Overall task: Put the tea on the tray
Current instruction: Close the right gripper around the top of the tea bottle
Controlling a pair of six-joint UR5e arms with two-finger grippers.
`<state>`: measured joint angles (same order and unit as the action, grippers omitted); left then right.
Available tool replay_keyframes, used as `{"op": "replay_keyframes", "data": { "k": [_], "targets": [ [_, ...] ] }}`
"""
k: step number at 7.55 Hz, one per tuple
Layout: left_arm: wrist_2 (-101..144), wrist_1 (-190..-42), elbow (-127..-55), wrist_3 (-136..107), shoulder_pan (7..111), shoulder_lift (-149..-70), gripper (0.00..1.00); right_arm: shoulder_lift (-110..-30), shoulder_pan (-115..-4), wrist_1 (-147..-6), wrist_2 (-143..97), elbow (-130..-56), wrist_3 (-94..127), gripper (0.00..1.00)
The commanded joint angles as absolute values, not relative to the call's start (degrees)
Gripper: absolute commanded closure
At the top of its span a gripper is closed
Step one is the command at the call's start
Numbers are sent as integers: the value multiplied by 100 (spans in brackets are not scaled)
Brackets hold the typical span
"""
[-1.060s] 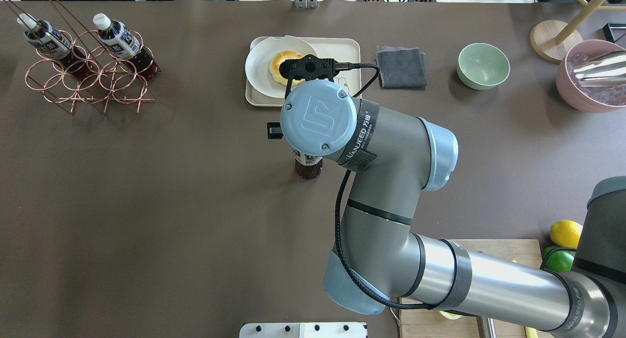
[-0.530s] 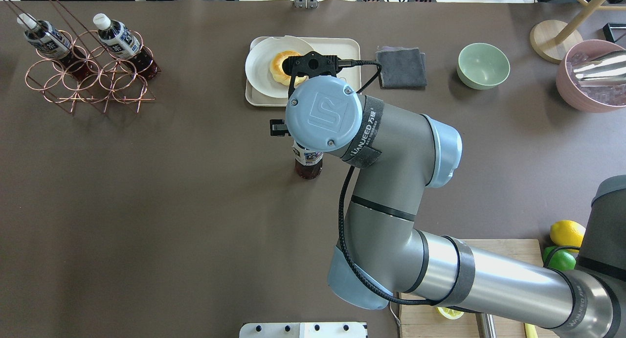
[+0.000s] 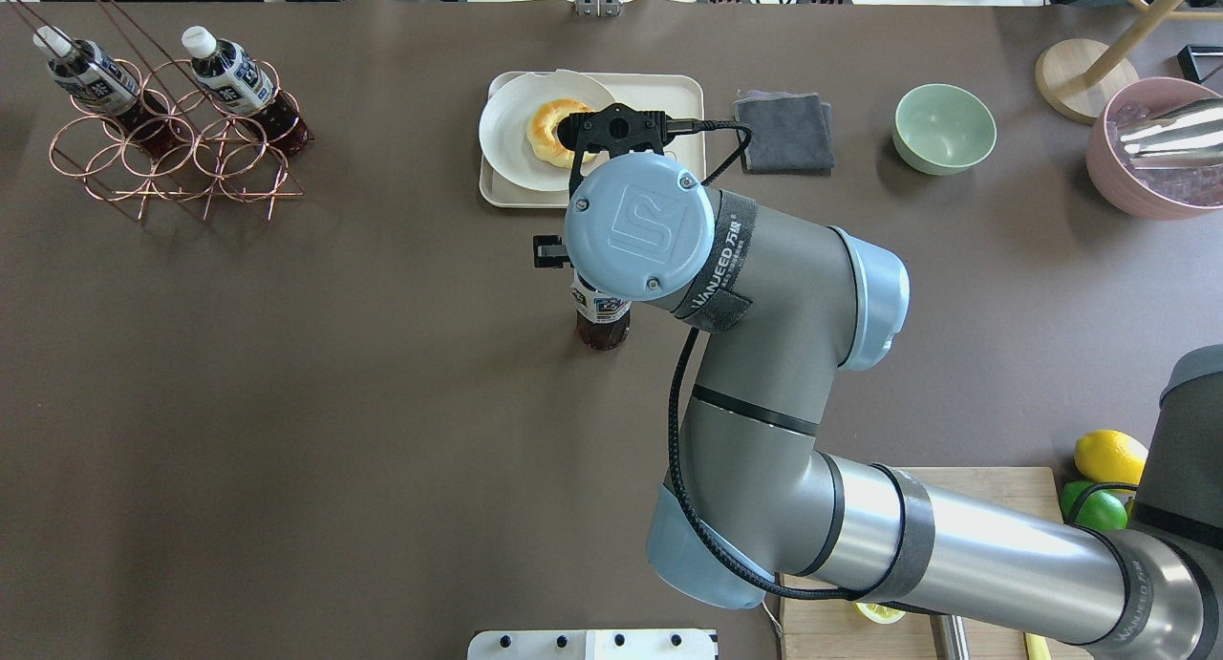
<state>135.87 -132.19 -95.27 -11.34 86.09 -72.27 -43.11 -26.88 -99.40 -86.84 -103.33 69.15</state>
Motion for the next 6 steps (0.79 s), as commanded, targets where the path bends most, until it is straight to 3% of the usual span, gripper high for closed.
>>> {"op": "replay_keyframes", "data": {
  "k": [1,6],
  "targets": [
    [13588,-13306,-9493,-1134,8613,-7216,0,-4263,-2672,-10097,-8666,-10336,6952,34],
    [13588,-13474,-9352,-1134,8613,-7225,0,-4236,-2611,-10099,-8657,-10327,6996,40]
  ]
}}
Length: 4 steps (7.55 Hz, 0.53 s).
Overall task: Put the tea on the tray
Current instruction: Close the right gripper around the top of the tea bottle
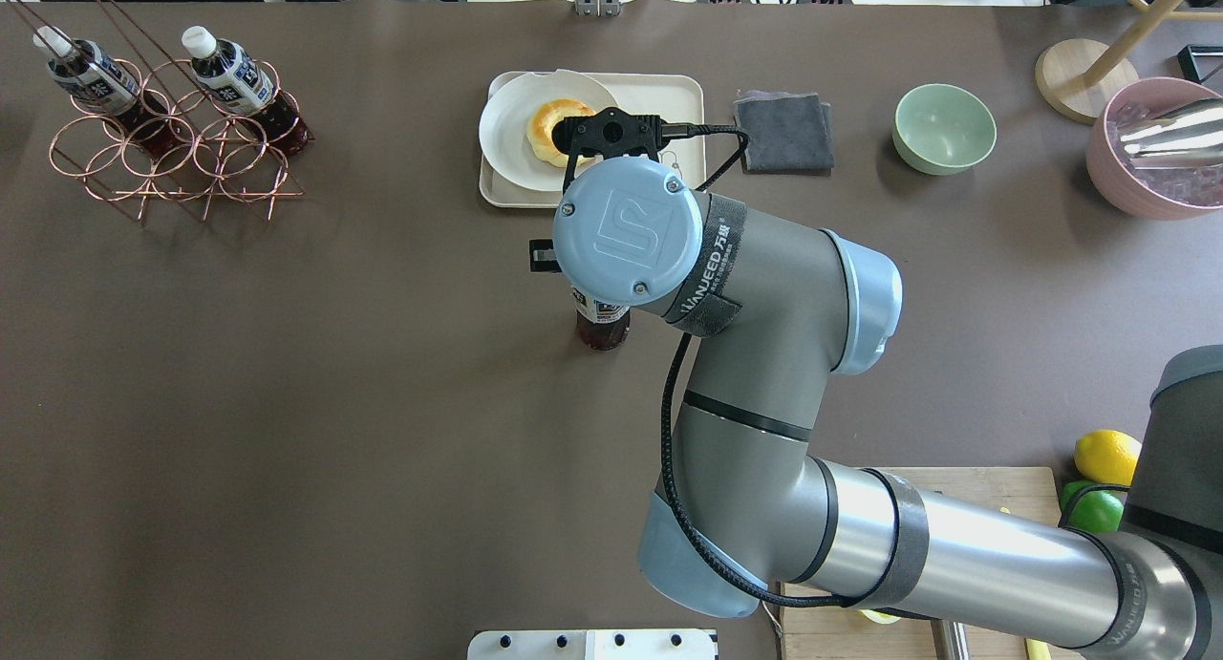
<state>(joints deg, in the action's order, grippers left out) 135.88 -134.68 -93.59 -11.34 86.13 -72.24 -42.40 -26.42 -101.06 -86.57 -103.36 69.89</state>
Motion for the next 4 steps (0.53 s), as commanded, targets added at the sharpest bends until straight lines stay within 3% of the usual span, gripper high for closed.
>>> {"op": "replay_keyframes", "data": {
  "k": [1,2,3,4],
  "targets": [
    [13588,-13474,-9352,-1134,8613,-7225,0,-4228,-2602,-10099,-8649,-10318,6996,45],
    [13588,-13474,-9360,-1134,8613,-7225,0,-4219,-2575,-10099,-8596,-10310,7005,61],
    [13588,-13474,-9369,-1134,8613,-7225,0,-4219,-2575,-10107,-8596,-10327,6996,95],
    [13588,-13474,-9378,-1134,8622,-7225,0,-4219,-2575,-10107,-8596,-10345,6987,100]
  ]
}}
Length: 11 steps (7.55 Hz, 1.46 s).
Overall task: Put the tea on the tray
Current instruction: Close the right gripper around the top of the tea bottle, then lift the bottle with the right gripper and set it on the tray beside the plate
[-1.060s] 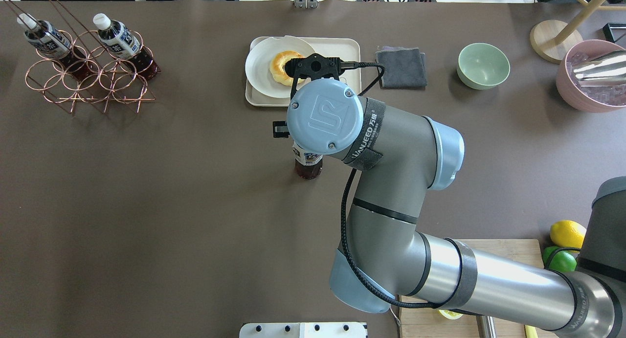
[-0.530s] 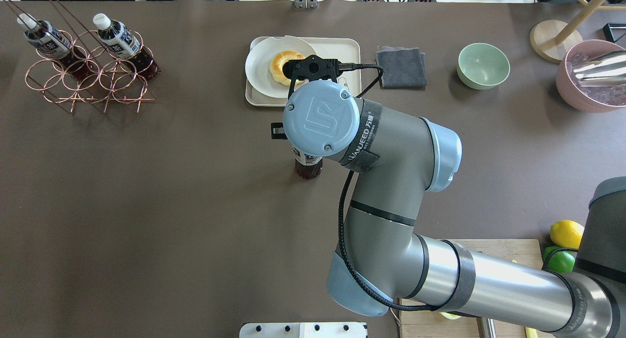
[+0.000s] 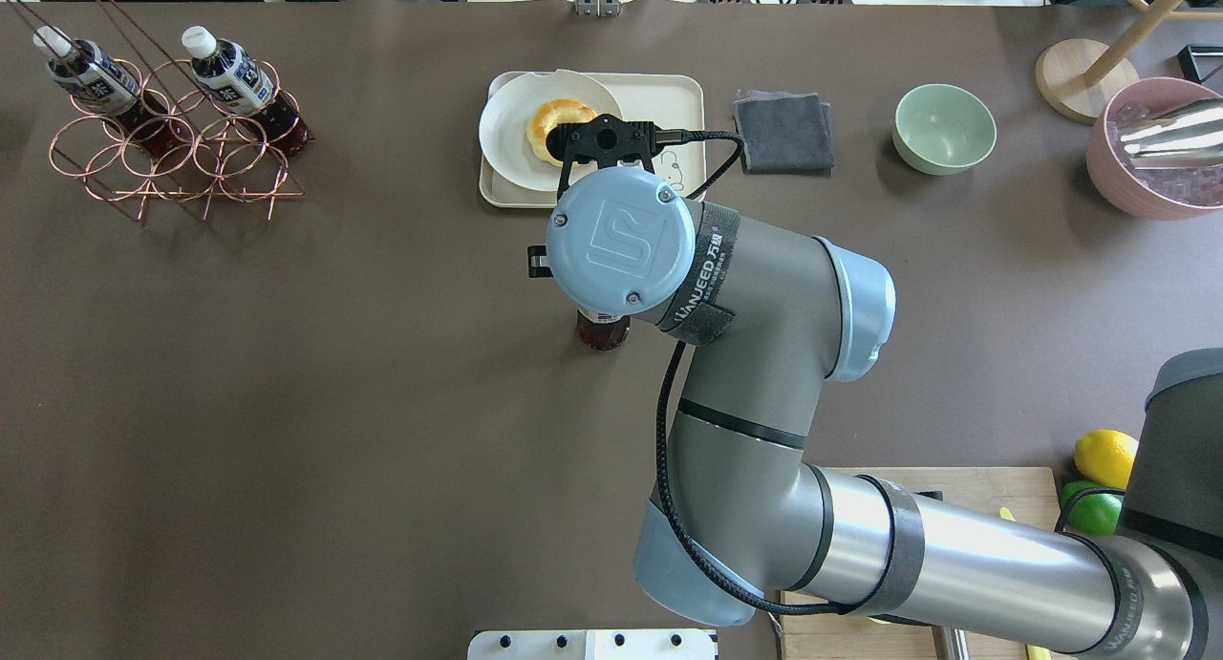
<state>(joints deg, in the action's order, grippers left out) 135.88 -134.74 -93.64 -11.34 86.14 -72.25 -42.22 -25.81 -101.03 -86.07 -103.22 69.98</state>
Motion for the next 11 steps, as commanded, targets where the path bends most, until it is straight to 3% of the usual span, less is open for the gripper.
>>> {"op": "replay_keyframes", "data": {
  "k": [1,5,9,11],
  "targets": [
    [13588,-13474,-9387,-1134,8622,-7225,0,-4175,-2645,-10116,-8613,-10353,6918,100],
    [13850,-13491,-9387,-1134,8639,-7216,0,-3885,-3855,-10512,-9262,-10145,6076,100],
    [13939,-13649,-9404,-1142,8789,-7216,0,-3403,-4816,-8694,-9984,-7625,5591,100],
    [13931,-13649,-9422,-1143,8798,-7233,0,-3384,-4816,-8281,-10028,-7269,5651,100]
  ]
}}
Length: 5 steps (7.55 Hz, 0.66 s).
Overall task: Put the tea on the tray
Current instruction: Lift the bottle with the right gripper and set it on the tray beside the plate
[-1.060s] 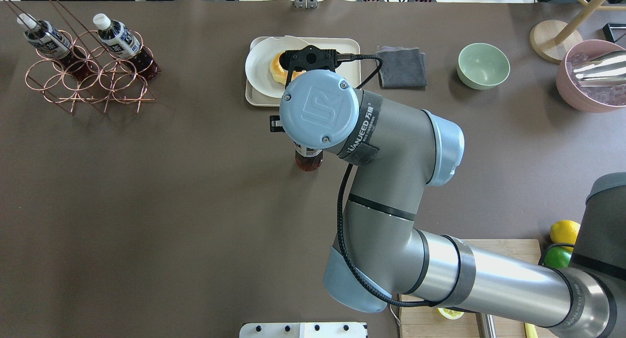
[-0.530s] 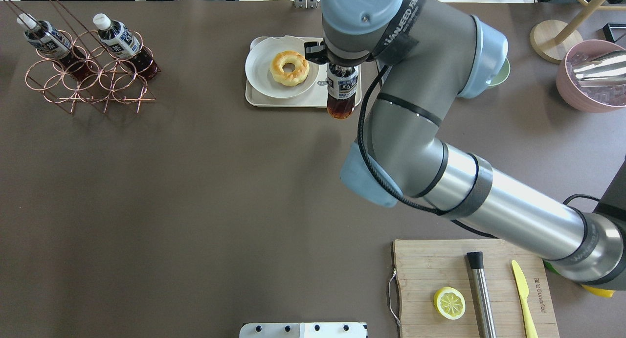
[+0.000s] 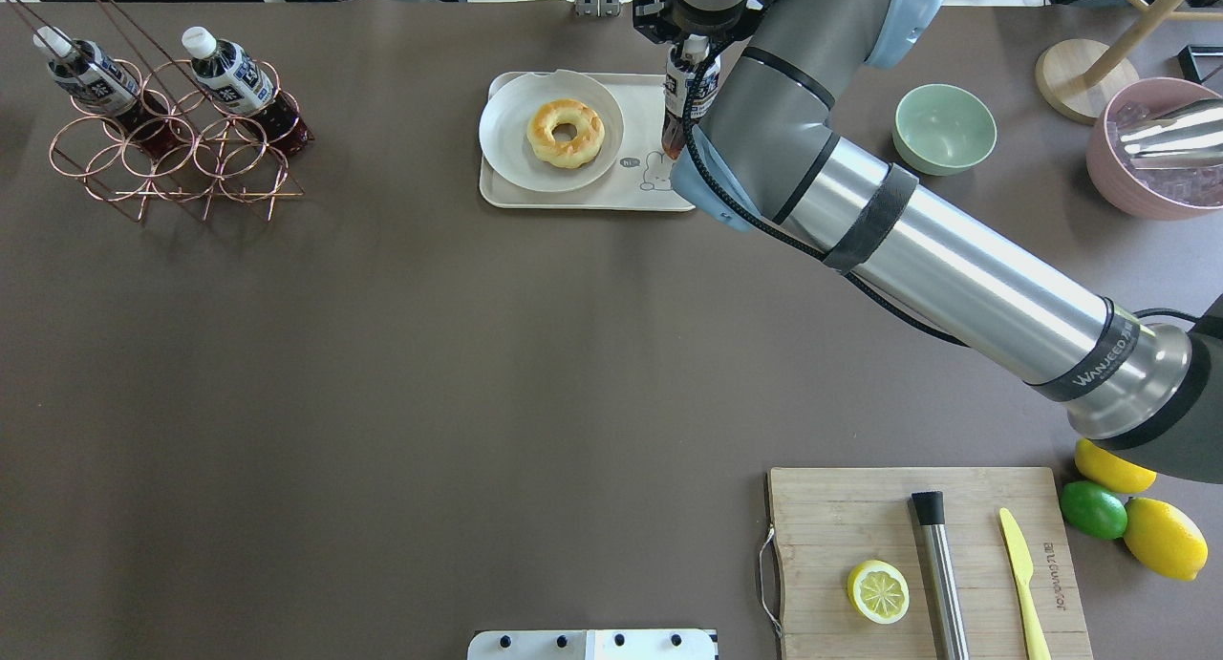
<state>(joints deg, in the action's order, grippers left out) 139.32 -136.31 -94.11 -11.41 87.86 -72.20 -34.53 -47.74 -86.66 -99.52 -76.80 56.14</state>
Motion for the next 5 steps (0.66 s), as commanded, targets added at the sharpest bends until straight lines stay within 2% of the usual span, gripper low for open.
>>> {"op": "replay_keyframes", "data": {
  "k": [1,5],
  "targets": [
    [13931,-13649,-9439,-1143,8798,-7233,0,-3375,-4816,-8271,-10133,-7277,5677,100],
    [13931,-13649,-9440,-1160,8789,-7286,0,-3304,-4720,-8262,-10204,-7286,5906,100]
  ]
}}
